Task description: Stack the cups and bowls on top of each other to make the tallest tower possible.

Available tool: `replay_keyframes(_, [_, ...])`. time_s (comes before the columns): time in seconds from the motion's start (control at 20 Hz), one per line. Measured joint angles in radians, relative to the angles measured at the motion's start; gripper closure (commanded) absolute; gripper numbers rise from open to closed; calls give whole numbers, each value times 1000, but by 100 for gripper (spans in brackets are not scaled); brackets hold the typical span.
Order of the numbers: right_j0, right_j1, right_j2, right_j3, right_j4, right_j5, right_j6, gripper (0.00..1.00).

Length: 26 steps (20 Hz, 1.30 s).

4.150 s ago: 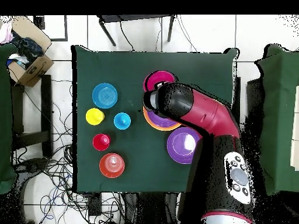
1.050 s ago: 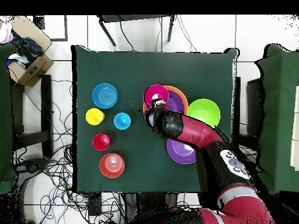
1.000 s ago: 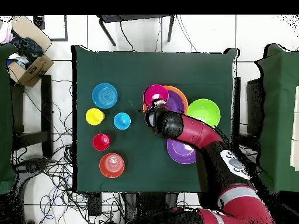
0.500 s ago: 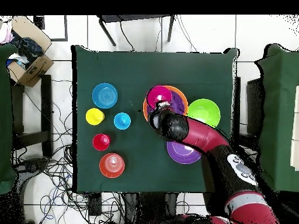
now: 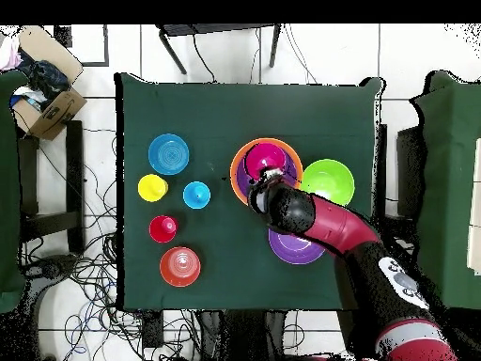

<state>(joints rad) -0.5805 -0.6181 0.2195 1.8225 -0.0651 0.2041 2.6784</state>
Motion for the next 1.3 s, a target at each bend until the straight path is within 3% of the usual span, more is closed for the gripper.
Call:
replay_keyframes(0.55, [-7, 11, 6, 3, -40, -4, 0, 100])
replay_keyframes(1.3, [-15, 136, 20, 3, -104, -97, 0, 100])
